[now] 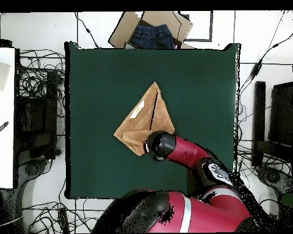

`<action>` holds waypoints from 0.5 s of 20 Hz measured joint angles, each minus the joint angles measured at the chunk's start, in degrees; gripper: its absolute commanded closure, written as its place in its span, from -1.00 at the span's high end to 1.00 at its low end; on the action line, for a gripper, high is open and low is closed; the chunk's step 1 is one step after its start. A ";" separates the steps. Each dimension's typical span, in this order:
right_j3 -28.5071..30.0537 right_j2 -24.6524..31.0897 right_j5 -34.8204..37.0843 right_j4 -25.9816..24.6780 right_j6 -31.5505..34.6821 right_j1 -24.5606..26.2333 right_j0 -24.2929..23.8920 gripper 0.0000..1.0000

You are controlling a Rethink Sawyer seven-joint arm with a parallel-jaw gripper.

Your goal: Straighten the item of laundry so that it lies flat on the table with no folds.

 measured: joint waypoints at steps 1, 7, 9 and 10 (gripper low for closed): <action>0.06 0.01 -0.07 -0.01 0.00 -0.07 0.04 -1.00; 1.02 0.06 -0.04 -0.02 0.00 -1.61 0.15 -1.00; 1.76 0.07 0.11 0.00 0.00 -2.78 0.13 -1.00; 3.25 0.23 0.51 0.11 0.00 -5.35 -0.11 -1.00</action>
